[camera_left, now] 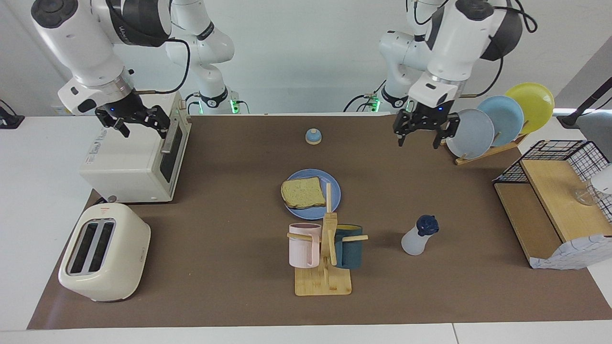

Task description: Put bread on plate and add seasoning

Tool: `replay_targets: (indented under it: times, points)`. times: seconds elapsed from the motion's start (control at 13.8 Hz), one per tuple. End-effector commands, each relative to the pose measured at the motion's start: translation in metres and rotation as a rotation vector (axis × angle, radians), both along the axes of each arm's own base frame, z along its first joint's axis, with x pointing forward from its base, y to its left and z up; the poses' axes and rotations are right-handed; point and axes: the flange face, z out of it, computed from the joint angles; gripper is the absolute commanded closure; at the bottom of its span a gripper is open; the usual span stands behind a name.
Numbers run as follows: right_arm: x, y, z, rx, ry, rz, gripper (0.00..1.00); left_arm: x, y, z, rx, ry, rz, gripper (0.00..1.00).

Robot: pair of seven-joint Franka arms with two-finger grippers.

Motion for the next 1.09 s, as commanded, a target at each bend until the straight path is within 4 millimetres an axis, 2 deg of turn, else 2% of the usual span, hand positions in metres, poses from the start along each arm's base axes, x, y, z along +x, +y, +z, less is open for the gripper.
replay_targets:
  times: [0.0, 0.07, 0.15, 0.51, 0.58, 0.65, 0.73, 0.94, 1.02]
  points:
    - [-0.004, -0.003, 0.001, 0.019, -0.003, 0.019, 0.00, 0.009, 0.070, 0.016, 0.020, 0.083, -0.084, 0.00]
    - [-0.004, -0.003, 0.002, 0.020, -0.005, 0.019, 0.00, 0.008, 0.098, 0.019, 0.025, 0.095, -0.131, 0.00]
    - [-0.004, -0.003, 0.002, 0.020, -0.005, 0.017, 0.00, 0.007, 0.115, 0.017, 0.028, 0.100, -0.181, 0.00]
    - [-0.004, -0.003, 0.002, 0.020, -0.005, 0.019, 0.00, 0.006, 0.120, 0.018, 0.077, 0.099, -0.197, 0.00]
    - [-0.004, -0.003, 0.002, 0.020, -0.005, 0.017, 0.00, 0.006, 0.125, 0.019, 0.076, 0.097, -0.189, 0.00]
    - [-0.004, -0.003, 0.002, 0.020, -0.005, 0.019, 0.00, 0.008, 0.139, 0.021, 0.079, 0.088, -0.155, 0.00]
    - [-0.004, -0.003, 0.002, 0.020, -0.005, 0.017, 0.00, 0.009, 0.140, 0.021, 0.084, 0.085, -0.148, 0.00]
    - [-0.004, -0.003, 0.001, 0.019, -0.003, 0.017, 0.00, 0.009, 0.123, 0.019, 0.063, 0.117, -0.080, 0.00]
    - [-0.004, -0.003, 0.002, 0.020, -0.005, 0.017, 0.00, 0.014, 0.121, 0.009, 0.052, 0.153, -0.008, 0.00]
